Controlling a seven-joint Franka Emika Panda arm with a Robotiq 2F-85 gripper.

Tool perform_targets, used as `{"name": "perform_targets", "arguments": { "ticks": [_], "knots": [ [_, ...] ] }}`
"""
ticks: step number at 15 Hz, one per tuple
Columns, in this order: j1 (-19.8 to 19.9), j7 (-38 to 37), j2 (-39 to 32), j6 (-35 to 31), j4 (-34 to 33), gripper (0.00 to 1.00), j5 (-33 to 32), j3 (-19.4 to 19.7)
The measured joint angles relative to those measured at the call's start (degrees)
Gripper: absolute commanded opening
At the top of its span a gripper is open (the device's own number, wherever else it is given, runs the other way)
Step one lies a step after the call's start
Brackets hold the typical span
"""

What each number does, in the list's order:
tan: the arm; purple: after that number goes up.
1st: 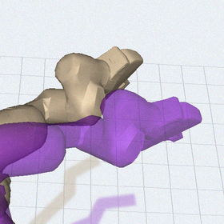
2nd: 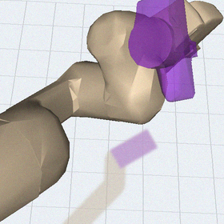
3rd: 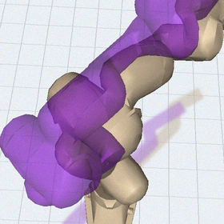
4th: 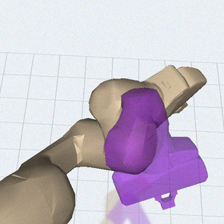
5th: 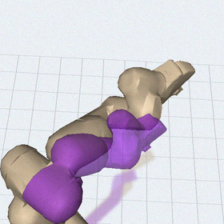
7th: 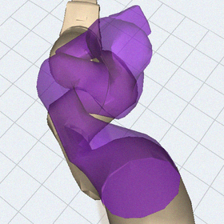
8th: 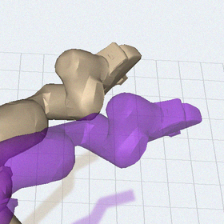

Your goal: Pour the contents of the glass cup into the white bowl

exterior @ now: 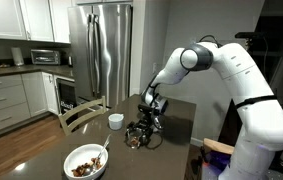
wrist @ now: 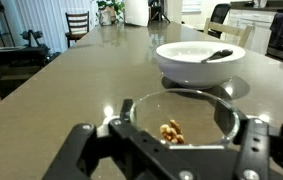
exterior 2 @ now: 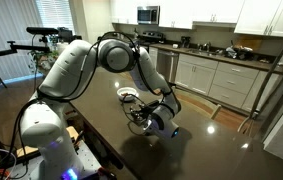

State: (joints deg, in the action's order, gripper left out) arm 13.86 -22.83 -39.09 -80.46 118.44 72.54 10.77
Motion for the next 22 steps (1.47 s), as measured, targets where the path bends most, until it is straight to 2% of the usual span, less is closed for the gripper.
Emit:
{"name": "perform_targets", "arguments": {
  "ticks": [15,22],
  "knots": [
    [0.0,0.0,0.6,1.6,-0.7,0.59,0.0,0.0],
    [-1.5,0.0,3.8,1.7,-0.8,0.59,0.0,0.2]
  ]
}}
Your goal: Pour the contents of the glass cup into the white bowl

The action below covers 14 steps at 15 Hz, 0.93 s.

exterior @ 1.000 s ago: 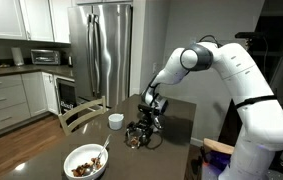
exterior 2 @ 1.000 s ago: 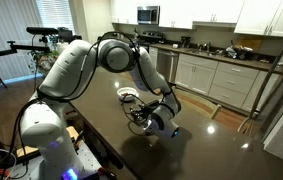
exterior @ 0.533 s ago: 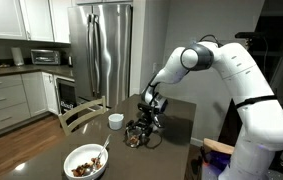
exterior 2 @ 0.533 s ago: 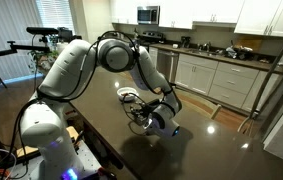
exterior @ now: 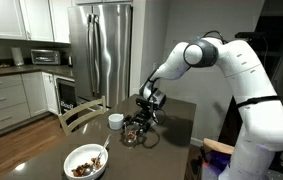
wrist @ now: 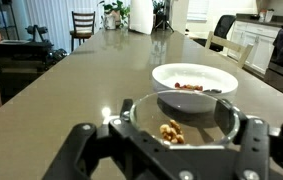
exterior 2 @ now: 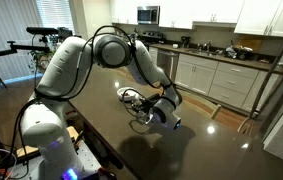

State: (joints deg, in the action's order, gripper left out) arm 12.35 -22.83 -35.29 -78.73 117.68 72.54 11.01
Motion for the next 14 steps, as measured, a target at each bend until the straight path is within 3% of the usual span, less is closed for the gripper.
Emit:
{"name": "perform_targets", "arguments": {
  "ticks": [14],
  "knots": [
    [-7.2,-0.9,5.8,-2.4,-3.0,0.59,-1.5,-0.2]
  ]
}}
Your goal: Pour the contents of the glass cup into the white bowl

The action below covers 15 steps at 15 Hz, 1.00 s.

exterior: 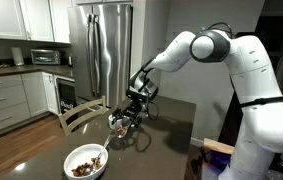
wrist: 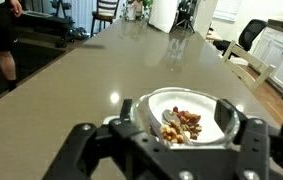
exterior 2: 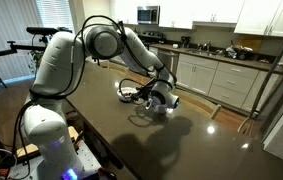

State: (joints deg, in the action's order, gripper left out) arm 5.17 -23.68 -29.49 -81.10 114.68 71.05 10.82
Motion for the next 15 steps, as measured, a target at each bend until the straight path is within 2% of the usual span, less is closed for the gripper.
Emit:
{"name": "perform_targets", "arguments": {
  "ticks": [5,15],
  "knots": [
    [-1.8,0.0,0.1,-3.8,-0.4,0.59,-2.2,-0.5],
    [-1.8,-0.2,1.5,-4.9,-0.8,0.59,-2.6,-0.8]
  ]
}}
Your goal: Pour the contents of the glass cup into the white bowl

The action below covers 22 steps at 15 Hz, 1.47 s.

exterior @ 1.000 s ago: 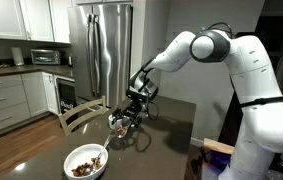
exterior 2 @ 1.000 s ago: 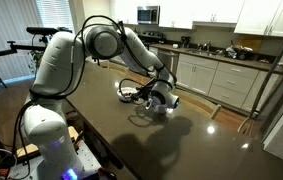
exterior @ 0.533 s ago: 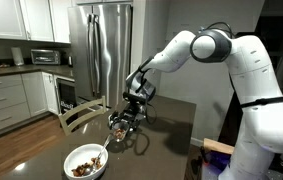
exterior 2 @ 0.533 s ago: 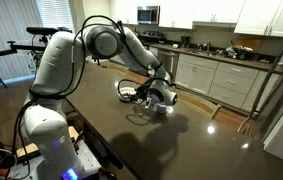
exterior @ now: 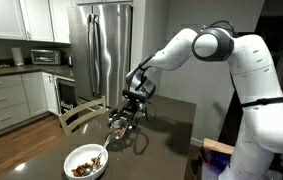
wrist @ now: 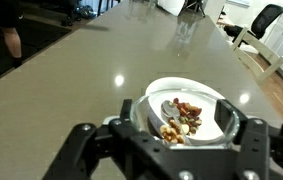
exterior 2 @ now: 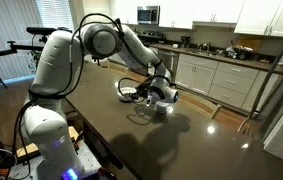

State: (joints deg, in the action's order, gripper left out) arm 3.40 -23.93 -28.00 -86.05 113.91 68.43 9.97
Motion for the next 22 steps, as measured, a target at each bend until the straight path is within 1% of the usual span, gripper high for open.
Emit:
{"name": "perform_targets", "arguments": {
  "ticks": [7,15,18,22],
  "knots": [
    [0.0,-2.3,2.2,0.0,-2.2,0.59,-1.2,-0.2],
    [-0.7,-2.3,1.5,-1.0,-6.7,0.59,-1.2,-2.7],
    [-1.4,-2.2,0.5,-2.5,-8.4,0.59,-1.3,-3.5],
    [-2.8,-0.6,-0.4,-6.1,-8.7,0.59,-1.3,-4.7]
  ]
}}
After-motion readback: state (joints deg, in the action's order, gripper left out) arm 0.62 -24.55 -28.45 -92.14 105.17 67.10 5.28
